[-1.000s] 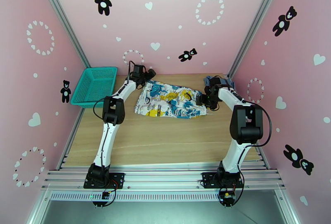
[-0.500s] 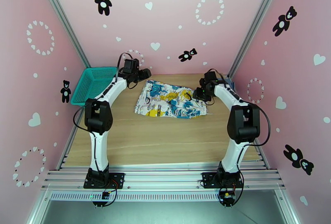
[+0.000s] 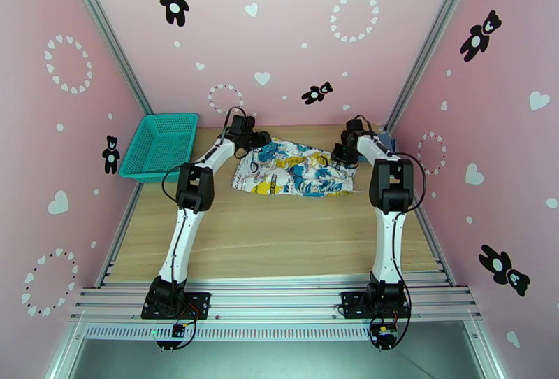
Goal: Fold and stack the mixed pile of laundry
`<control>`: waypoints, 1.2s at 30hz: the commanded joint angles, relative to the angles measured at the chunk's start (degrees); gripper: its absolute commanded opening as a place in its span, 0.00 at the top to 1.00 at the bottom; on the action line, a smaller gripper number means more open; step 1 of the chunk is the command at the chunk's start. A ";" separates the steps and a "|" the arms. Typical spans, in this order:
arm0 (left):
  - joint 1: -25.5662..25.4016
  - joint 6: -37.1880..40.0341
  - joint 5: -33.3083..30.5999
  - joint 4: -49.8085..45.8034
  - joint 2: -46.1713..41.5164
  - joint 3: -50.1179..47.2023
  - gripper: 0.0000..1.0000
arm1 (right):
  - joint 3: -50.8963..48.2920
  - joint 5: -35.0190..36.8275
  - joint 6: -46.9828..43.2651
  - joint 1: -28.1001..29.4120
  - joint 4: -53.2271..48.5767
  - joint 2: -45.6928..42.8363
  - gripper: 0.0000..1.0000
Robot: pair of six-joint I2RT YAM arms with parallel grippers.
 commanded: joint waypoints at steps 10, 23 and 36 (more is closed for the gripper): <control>-0.26 6.25 -5.82 -5.27 -20.79 -20.21 0.14 | -12.04 -1.39 1.84 4.87 -0.69 -18.77 0.55; 2.83 5.30 -8.22 1.69 -39.98 -53.10 0.12 | -5.64 -2.44 1.65 22.42 1.19 -9.15 0.52; 14.16 0.74 4.57 8.22 -56.89 -73.48 0.11 | -0.87 11.26 -30.07 42.56 -2.05 -5.95 0.14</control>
